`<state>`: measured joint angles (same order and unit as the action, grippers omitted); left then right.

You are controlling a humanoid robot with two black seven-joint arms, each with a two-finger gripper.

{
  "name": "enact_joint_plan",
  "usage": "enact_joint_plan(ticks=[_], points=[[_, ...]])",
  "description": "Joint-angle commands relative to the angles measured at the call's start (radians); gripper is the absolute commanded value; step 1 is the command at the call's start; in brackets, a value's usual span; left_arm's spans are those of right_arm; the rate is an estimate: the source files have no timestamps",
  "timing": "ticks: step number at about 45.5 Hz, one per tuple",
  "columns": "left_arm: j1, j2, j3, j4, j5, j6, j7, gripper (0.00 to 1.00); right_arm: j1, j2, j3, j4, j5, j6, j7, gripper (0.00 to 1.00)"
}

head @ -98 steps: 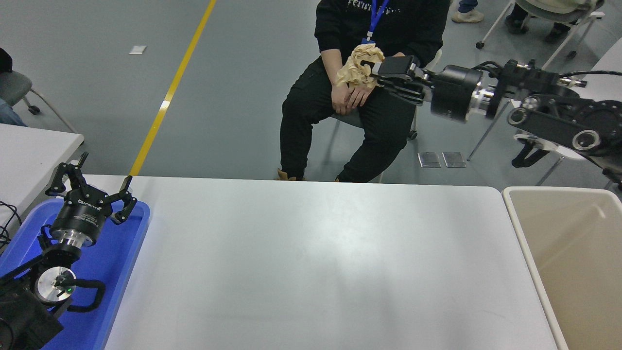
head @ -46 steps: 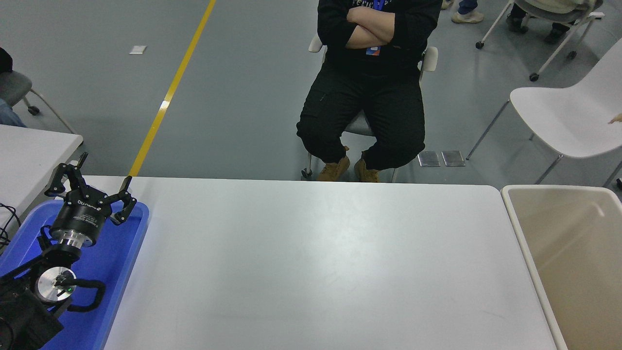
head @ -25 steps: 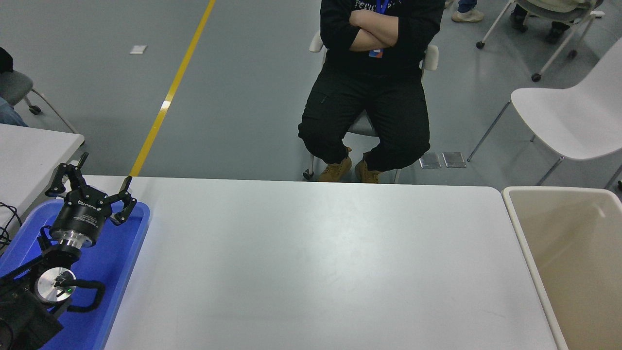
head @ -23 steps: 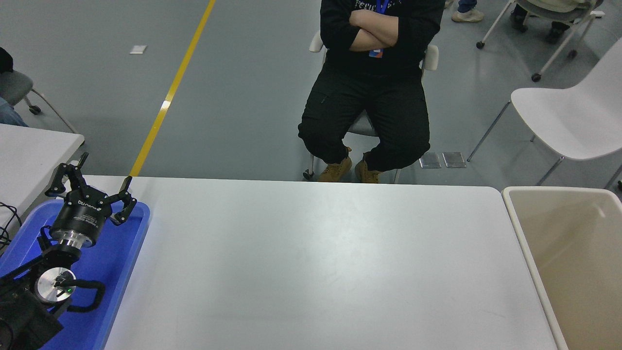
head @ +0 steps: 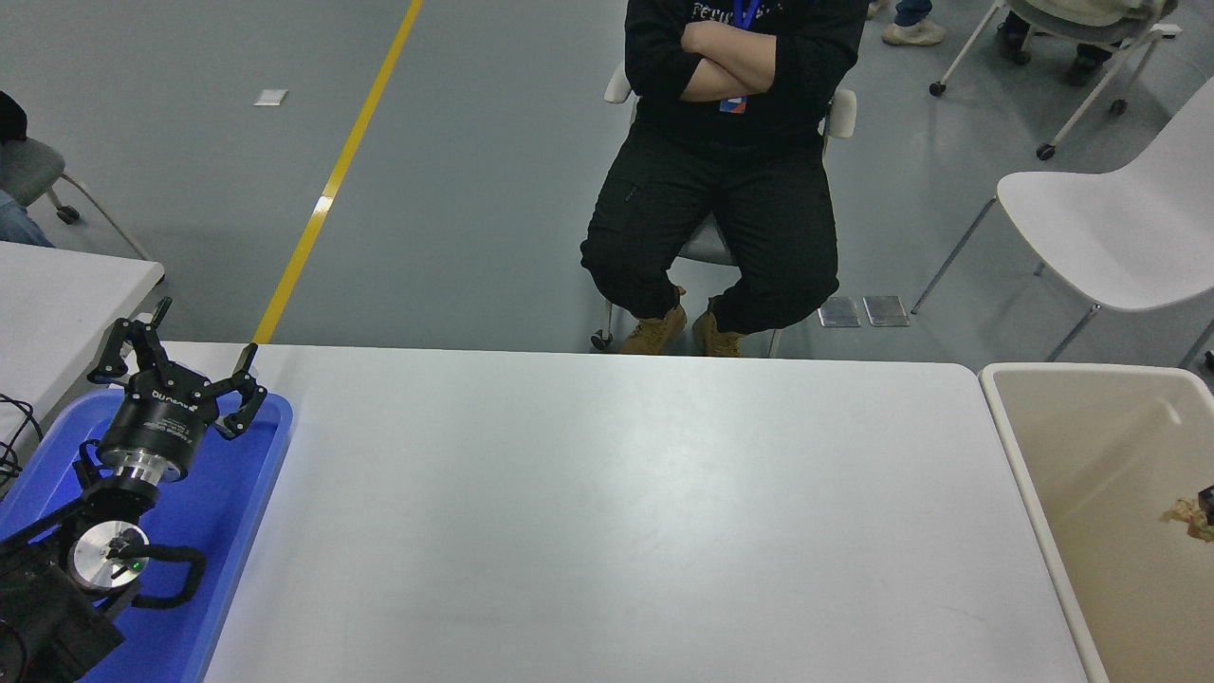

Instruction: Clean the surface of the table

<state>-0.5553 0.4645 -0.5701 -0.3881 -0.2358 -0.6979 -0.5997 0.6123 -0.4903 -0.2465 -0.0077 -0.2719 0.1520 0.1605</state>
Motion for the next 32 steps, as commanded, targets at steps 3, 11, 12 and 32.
enact_joint_plan(ticks=[3,11,12,32], points=[[0.0,0.0,0.001,0.0,0.0,0.0,0.0,1.0,-0.014,0.013,-0.002,0.0,0.0,0.0,-0.004,0.0],[0.0,0.0,-0.001,0.0,0.0,0.0,0.0,1.0,-0.014,0.015,0.006,-0.001,0.002,-0.008,-0.004,0.01],[0.0,0.0,-0.001,0.0,0.001,0.0,0.0,1.0,-0.014,0.015,0.01,-0.001,0.003,-0.015,-0.004,0.09],[0.0,-0.001,-0.001,0.0,0.0,0.0,0.0,1.0,0.024,0.009,0.101,0.003,0.017,-0.118,-0.001,0.96]])
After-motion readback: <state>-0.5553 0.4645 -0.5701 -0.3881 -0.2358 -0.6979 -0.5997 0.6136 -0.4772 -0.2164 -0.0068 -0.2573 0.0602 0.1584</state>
